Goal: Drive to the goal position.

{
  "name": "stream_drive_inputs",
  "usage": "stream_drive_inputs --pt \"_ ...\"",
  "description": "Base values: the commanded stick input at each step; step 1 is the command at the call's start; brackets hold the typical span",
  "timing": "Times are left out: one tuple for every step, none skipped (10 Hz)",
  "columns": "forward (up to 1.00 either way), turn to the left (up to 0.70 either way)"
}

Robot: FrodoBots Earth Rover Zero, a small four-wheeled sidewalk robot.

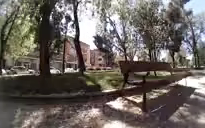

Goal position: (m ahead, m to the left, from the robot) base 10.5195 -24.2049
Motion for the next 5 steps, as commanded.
stream_drive_inputs --pt "0.00 -0.70" --pt "0.00 -0.70" --pt "0.00 -0.70" --pt "0.00 -0.70" --pt "0.00 -0.70"
